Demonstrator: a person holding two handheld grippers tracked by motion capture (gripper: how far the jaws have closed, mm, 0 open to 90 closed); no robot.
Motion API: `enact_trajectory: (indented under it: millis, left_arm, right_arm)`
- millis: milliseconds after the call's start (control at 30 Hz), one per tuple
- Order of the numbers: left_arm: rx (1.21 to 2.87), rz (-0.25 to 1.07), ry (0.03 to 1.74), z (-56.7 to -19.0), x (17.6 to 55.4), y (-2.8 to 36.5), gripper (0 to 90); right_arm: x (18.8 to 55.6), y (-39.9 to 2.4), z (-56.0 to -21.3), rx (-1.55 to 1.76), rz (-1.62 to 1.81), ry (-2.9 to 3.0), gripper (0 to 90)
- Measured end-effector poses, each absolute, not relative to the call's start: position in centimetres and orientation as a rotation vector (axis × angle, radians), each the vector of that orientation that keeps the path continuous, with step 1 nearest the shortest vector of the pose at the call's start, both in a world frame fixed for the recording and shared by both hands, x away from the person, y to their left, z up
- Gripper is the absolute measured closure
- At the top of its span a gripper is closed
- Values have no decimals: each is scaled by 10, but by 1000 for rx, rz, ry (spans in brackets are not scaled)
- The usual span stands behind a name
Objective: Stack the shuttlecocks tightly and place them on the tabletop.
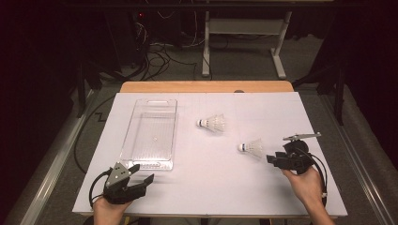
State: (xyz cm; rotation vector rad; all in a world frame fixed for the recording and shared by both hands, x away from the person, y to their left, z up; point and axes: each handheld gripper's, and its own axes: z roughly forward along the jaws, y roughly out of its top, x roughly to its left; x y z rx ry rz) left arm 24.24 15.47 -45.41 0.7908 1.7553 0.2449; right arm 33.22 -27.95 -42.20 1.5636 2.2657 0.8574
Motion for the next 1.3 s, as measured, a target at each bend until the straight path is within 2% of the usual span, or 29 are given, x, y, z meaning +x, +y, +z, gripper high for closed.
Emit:
enact_trajectory:
  millis: [533,1300]
  left_arm:
    - [790,243,1757,-454,242,155,354]
    - [784,231,1761,-453,242,155,355]
  right_arm:
    - [322,-263,-421,1504,889,2305,567]
    - [353,-245,-421,1507,851,2310,592]
